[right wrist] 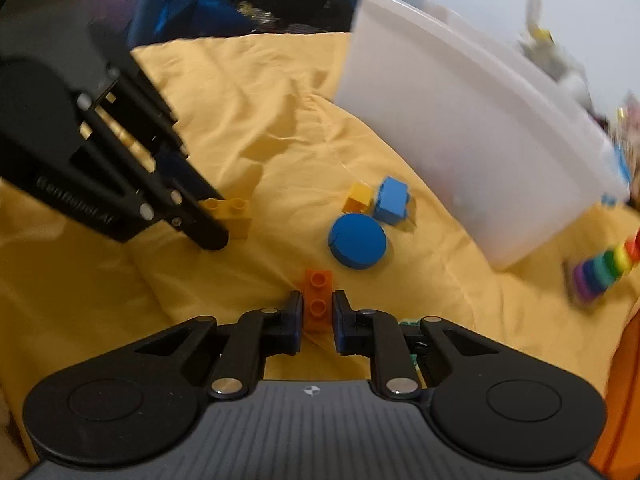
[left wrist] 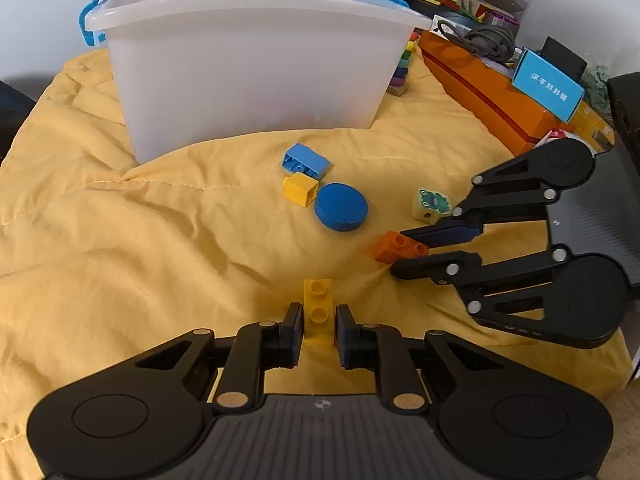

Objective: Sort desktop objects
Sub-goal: 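Carry the yellow and orange bricks over the white bin and open both tools, then grasp the square yellow Duplo brick with the left tool and lift it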

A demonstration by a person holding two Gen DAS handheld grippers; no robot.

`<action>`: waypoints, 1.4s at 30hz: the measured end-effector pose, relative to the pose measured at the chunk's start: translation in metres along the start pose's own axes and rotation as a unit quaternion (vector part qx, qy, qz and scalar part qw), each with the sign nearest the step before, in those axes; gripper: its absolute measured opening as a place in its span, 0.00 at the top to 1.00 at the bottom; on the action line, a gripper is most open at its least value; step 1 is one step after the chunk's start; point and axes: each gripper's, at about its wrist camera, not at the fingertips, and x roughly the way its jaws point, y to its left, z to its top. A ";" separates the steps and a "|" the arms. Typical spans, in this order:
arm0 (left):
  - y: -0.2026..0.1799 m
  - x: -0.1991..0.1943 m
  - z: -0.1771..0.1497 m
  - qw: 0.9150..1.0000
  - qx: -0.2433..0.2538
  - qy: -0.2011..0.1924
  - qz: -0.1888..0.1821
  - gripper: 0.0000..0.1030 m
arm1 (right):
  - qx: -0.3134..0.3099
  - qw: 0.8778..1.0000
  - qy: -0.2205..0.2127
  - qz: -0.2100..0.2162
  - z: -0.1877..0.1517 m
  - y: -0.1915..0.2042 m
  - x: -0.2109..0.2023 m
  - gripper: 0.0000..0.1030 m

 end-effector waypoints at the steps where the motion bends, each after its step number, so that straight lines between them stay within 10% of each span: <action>1: 0.001 0.000 0.001 1.000 -0.002 0.001 -0.002 0.81 | 0.014 1.000 -0.002 0.005 -0.001 -0.003 0.000 0.83; 7: 0.000 -0.027 0.029 0.999 0.017 -0.034 -0.005 0.83 | 0.061 0.998 -0.005 0.022 0.006 -0.016 -0.010 0.83; 15: 0.017 -0.088 0.142 0.983 0.032 -0.177 0.027 0.82 | 0.062 0.987 -0.126 -0.083 0.067 -0.065 -0.068 0.84; 21: 0.043 -0.045 0.182 0.986 0.012 -0.149 0.074 0.81 | 0.145 0.969 -0.141 -0.139 0.118 -0.121 -0.057 0.83; 26: 0.045 -0.042 0.170 0.987 0.005 -0.149 0.063 0.59 | 0.182 0.972 -0.085 -0.121 0.116 -0.129 -0.025 0.73; 32: 0.049 -0.079 0.122 0.979 -0.027 -0.186 0.072 0.44 | 0.196 0.965 -0.129 -0.119 0.101 -0.122 -0.054 0.71; 42: 0.079 0.001 0.060 0.986 -0.120 -0.036 0.110 0.51 | 0.231 0.954 -0.164 -0.096 0.070 -0.101 -0.087 0.61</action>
